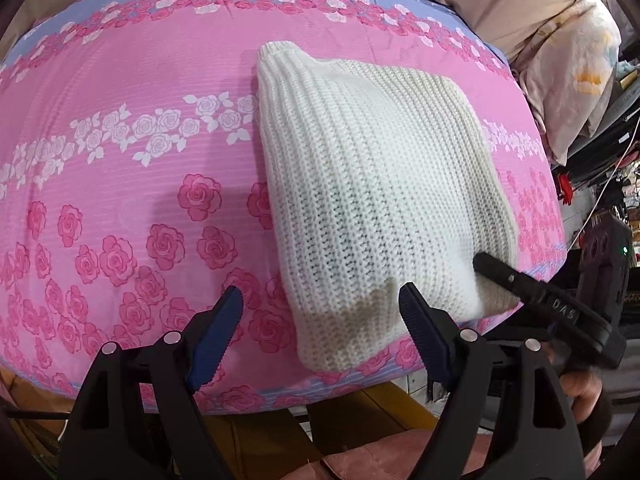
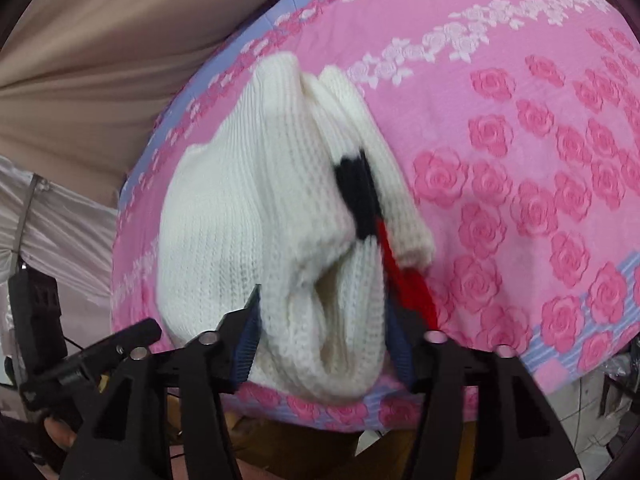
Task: Fold small clothes
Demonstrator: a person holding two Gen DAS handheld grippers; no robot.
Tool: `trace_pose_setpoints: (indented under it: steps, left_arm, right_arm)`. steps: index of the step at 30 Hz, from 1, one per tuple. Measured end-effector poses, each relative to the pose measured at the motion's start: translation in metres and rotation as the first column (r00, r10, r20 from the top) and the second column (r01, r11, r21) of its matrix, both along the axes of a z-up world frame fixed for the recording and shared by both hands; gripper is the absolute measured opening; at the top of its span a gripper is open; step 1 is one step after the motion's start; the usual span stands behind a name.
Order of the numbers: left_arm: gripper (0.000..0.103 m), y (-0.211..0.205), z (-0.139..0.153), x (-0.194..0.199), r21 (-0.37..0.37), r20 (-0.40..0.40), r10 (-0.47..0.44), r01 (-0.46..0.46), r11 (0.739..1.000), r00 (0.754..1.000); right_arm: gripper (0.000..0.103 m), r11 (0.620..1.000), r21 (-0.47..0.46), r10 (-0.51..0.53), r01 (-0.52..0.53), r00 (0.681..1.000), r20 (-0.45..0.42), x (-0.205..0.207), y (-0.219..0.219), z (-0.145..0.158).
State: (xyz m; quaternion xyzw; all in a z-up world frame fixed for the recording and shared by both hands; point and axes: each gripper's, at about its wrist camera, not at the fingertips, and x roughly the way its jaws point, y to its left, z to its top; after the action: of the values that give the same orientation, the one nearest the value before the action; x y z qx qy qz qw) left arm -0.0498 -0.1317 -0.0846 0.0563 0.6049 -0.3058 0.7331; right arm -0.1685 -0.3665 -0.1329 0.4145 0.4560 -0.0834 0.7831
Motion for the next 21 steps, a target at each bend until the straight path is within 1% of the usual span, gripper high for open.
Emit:
trace_pose_setpoints:
  steps: [3,4,5,6,7,8,9,10,11,12,13,14,15,16,17,19,21]
  left_arm:
    - [0.078,-0.007,0.008,-0.006,0.004,0.053,-0.019,0.019,1.000,0.998]
    - [0.078,-0.012,0.007,-0.007,0.019,0.063,-0.030,0.029,0.999,0.998]
    - [0.078,-0.017,0.003,-0.009,0.047,0.062,-0.042,0.039,0.998,0.997]
    - [0.078,-0.021,-0.003,-0.009,0.072,0.056,-0.048,0.044,0.996,0.997]
    - [0.078,-0.025,-0.012,-0.009,0.103,0.043,-0.054,0.050,0.993,0.998]
    - [0.078,-0.028,-0.020,-0.008,0.129,0.030,-0.057,0.053,0.990,0.998]
    - [0.078,-0.031,-0.031,-0.007,0.162,0.003,-0.056,0.054,0.985,0.998]
    - [0.077,-0.032,-0.037,-0.007,0.176,-0.013,-0.052,0.053,0.983,0.999]
    - [0.077,-0.032,-0.037,-0.006,0.176,-0.014,-0.047,0.049,0.983,0.999]
    - [0.077,-0.031,-0.030,-0.007,0.169,0.017,-0.046,0.042,0.985,0.999]
    - [0.077,-0.030,-0.022,-0.008,0.162,0.053,-0.046,0.037,0.986,0.998]
    - [0.077,-0.030,-0.009,-0.009,0.151,0.116,-0.041,0.024,0.988,0.992]
    - [0.076,-0.030,0.000,-0.010,0.142,0.156,-0.034,0.011,0.990,0.987]
    - [0.076,-0.031,0.009,-0.010,0.129,0.191,-0.026,0.002,0.992,0.981]
    - [0.077,-0.034,0.016,-0.009,0.116,0.213,-0.023,-0.002,0.993,0.977]
    - [0.078,-0.043,0.023,-0.003,0.102,0.235,-0.016,-0.009,0.995,0.972]
    - [0.078,-0.053,0.019,0.003,0.115,0.244,-0.014,-0.015,0.993,0.970]
  right_arm:
    - [0.014,0.998,-0.026,-0.055,0.059,0.989,0.140,-0.014,-0.005,0.040]
    - [0.014,0.996,-0.035,-0.070,0.077,0.985,0.158,-0.018,-0.010,0.049]
    - [0.014,0.995,-0.053,-0.074,0.083,0.985,0.155,-0.023,-0.015,0.052]
    - [0.014,0.994,-0.080,-0.070,0.080,0.989,0.128,-0.026,-0.016,0.048]
    - [0.015,0.989,-0.130,-0.065,0.073,0.996,0.066,-0.027,-0.017,0.036]
    - [0.015,0.983,-0.177,-0.049,0.042,0.998,-0.034,-0.024,-0.018,0.011]
    - [0.017,0.986,-0.168,-0.030,0.013,0.994,-0.102,-0.024,-0.021,-0.013]
    - [0.023,0.991,-0.131,-0.038,0.023,0.993,-0.109,-0.026,-0.023,-0.027]
    - [0.024,0.993,-0.096,-0.070,0.062,0.994,-0.084,-0.032,-0.026,-0.027]
    - [0.025,0.994,-0.075,-0.085,0.079,0.994,-0.071,-0.034,-0.029,-0.020]
    - [0.027,0.992,-0.088,-0.095,0.090,0.994,-0.053,-0.035,-0.031,-0.008]
    - [0.030,0.987,-0.128,-0.105,0.100,0.994,-0.028,-0.036,-0.033,0.009]
    - [0.033,0.981,-0.166,-0.102,0.098,0.995,-0.015,-0.037,-0.036,0.021]
    - [0.033,0.973,-0.210,-0.096,0.093,0.995,-0.006,-0.033,-0.038,0.033]
    - [0.034,0.960,-0.266,-0.090,0.087,0.996,0.001,-0.028,-0.042,0.047]
    - [0.046,0.948,-0.310,-0.063,0.064,0.998,0.015,-0.013,-0.047,0.062]
    - [0.046,0.946,-0.323,-0.029,0.038,0.999,0.031,0.008,-0.049,0.066]
